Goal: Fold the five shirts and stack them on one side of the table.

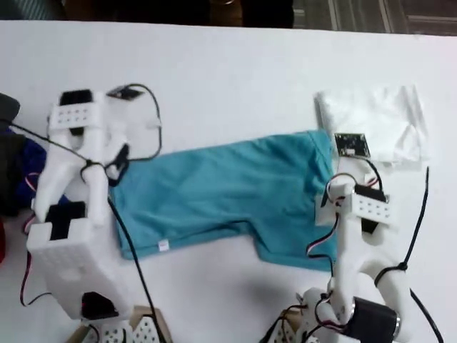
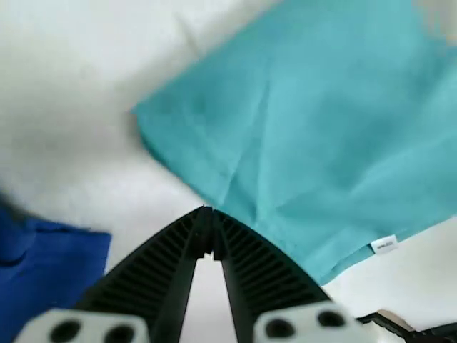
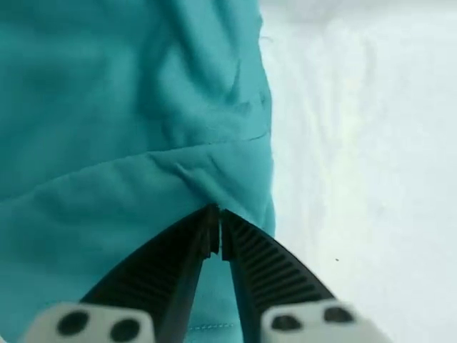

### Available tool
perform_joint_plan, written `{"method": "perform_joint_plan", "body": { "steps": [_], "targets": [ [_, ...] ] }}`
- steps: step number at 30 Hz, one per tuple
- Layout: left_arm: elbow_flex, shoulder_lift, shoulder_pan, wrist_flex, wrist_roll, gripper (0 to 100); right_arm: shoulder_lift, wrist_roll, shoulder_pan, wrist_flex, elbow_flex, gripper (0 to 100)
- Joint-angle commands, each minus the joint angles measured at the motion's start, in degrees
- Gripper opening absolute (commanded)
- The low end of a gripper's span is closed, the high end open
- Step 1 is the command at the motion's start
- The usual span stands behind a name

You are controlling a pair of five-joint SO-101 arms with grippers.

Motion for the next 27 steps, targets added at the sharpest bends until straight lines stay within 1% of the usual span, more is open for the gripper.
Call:
{"method": "perform_joint_plan", "body": {
  "steps": [1, 4, 7, 11, 15, 18, 24, 27],
  "targets": [
    [4.4, -0.7, 1.6, -6.6, 0.5, 3, -4.5, -0.5, 0.4, -4.4, 2.7, 1.9],
    [9.3, -0.7, 0.5, -14.1, 0.1, 3, -6.0, -0.5, 0.3, -8.4, 6.4, 1.9],
    [11.9, -0.6, -1.2, -19.8, -0.3, 3, -6.7, -0.9, 0.7, -11.8, 9.5, 1.9],
    [11.3, -0.6, -2.2, -23.8, -2.1, 3, -7.3, -1.1, 0.5, -12.9, 10.1, 1.9],
    [5.4, 1.9, -2.4, -25.6, -2.2, 3, -7.0, -1.1, 0.4, -12.9, 10.1, 1.9],
    [-2.0, 7.6, -2.5, -24.2, -1.8, 3, -7.0, -1.1, 0.4, -13.0, 10.1, 1.9],
    [-16.9, 18.5, -2.0, -9.6, -1.8, 3, -7.0, -1.1, 0.4, -13.0, 10.1, 1.9],
    [-19.3, 19.4, -2.4, -6.0, -2.3, 3, -7.0, -1.1, 0.4, -13.1, 10.1, 1.9]
  ]
}}
